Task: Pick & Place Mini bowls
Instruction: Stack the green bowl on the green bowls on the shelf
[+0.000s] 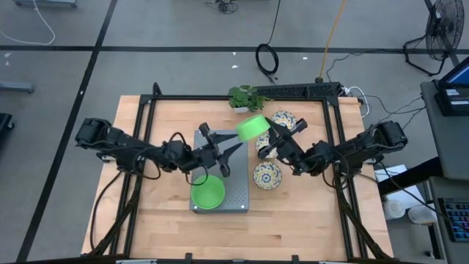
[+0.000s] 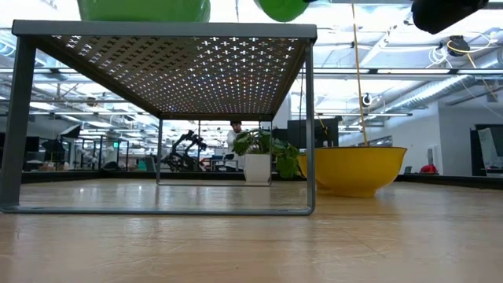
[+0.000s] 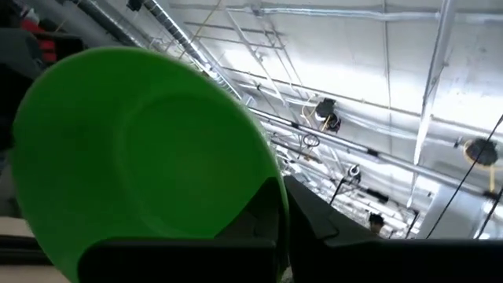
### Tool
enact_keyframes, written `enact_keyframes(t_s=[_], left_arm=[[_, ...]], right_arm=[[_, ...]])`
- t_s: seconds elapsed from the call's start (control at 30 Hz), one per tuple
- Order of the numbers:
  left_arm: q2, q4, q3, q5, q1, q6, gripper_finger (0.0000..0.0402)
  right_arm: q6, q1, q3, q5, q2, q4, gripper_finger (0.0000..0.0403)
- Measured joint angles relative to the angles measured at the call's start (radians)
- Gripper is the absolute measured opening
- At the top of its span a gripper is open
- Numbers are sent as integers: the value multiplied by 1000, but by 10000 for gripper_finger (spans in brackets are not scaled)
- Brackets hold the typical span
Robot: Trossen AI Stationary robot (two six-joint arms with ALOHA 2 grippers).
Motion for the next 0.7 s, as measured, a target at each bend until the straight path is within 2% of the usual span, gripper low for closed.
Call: enact_keyframes(t_s=[0.1, 0.57, 0.7], left_arm=[[-2, 5, 0, -15, 21, -18, 150], [-2, 6, 0, -73, 96, -7, 149], [0, 8, 0, -122, 97, 29, 127]], right_arm=[[66, -1, 0, 3, 0, -19, 0], [158, 17, 0, 22, 1, -31, 1], [167, 19, 0, 38, 1, -51, 1]])
